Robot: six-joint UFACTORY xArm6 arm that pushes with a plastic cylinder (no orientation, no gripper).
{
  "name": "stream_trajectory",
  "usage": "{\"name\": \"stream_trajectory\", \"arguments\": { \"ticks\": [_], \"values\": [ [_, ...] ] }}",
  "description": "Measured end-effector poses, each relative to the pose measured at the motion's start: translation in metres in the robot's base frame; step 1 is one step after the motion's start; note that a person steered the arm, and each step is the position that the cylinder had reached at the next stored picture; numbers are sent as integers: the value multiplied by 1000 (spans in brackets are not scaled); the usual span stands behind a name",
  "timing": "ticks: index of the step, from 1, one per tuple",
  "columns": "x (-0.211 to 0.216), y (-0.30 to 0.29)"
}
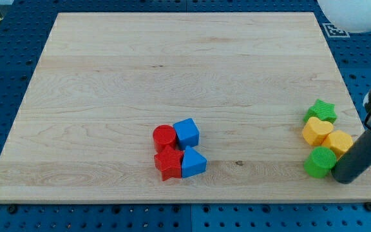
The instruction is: Push the green circle left to the yellow heart
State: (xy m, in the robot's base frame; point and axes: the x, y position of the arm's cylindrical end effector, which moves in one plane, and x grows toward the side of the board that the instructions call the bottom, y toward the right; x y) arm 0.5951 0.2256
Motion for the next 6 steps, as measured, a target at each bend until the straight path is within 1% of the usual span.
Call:
{"name": "stream_trajectory", "arguments": {
  "ticks": [2, 5, 6],
  "values": [
    [-21, -11],
    [-16, -24],
    [-10, -43]
  ]
}}
